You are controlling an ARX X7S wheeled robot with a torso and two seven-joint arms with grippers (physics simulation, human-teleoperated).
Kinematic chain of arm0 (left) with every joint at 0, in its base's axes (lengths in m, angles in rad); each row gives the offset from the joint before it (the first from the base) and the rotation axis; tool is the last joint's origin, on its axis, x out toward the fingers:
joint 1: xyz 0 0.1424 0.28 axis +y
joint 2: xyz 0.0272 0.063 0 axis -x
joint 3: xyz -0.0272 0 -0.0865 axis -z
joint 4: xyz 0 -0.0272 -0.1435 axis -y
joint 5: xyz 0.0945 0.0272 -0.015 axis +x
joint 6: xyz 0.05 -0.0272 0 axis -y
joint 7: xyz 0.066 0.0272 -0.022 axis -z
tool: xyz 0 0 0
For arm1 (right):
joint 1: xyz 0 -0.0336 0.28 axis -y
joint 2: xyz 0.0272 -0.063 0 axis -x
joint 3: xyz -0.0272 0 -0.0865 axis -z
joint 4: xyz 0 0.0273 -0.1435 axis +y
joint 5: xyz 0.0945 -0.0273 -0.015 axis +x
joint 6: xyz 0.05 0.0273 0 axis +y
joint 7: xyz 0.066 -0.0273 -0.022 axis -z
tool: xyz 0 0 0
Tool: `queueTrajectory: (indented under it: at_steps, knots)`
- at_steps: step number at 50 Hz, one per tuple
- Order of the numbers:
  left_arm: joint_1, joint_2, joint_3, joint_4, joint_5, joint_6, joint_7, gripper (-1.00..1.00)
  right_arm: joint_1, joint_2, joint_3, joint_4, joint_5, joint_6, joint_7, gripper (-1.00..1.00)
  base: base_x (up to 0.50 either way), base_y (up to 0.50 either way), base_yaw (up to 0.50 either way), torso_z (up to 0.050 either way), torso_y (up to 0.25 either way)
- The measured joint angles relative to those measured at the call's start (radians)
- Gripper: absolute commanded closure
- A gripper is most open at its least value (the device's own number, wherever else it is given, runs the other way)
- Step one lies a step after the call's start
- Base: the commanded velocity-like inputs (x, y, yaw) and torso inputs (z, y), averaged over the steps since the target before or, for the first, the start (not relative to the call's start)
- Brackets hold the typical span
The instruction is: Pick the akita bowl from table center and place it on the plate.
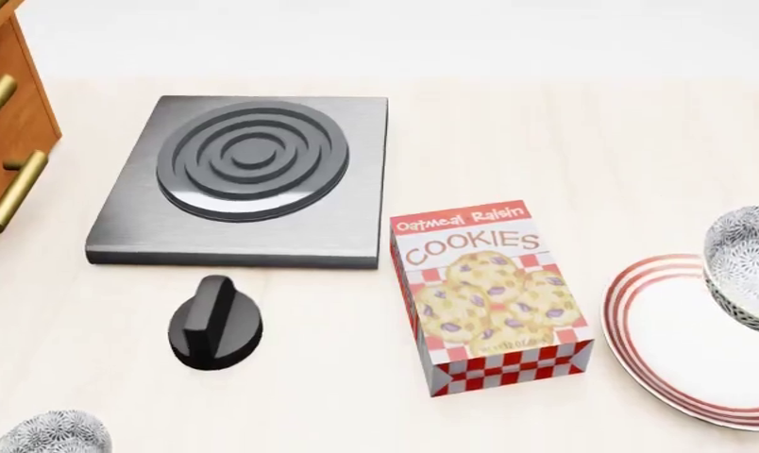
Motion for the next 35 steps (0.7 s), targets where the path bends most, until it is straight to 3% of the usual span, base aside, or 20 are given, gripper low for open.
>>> queueTrajectory:
  at_steps: [10, 14, 24, 29, 35]
  knots:
    - [0.0, -0.002, -0.001, -0.002, -0.006, 0.002, -0.001, -1.0, 0.033, -0.007, -0.047, 0.044, -0.06, -0.005, -0.06, 1.0, 0.0, 0.0, 0.0, 0.0, 0.0]
    - [0.002, -0.004, 0.001, 0.001, -0.002, 0.011, 0.002, -1.0, 0.048, -0.008, -0.06, 0.06, -0.082, -0.011, -0.085, 1.0, 0.0, 0.0, 0.0, 0.0, -0.233]
    - [0.004, -0.006, 0.001, 0.004, -0.009, 0.012, 0.001, -1.0, 0.075, -0.017, -0.092, 0.101, -0.13, -0.025, -0.145, 1.0, 0.0, 0.0, 0.0, 0.0, -0.002]
    - [0.005, -0.006, 0.0, 0.005, -0.005, 0.018, -0.004, -1.0, 0.087, -0.02, -0.102, 0.115, -0.147, -0.033, -0.168, 1.0, 0.0, 0.0, 0.0, 0.0, -0.25]
    - [0.005, -0.006, -0.003, 0.005, -0.015, 0.016, -0.006, -1.0, 0.095, -0.024, -0.112, 0.129, -0.16, -0.038, -0.187, 1.0, 0.0, 0.0, 0.0, 0.0, 0.0]
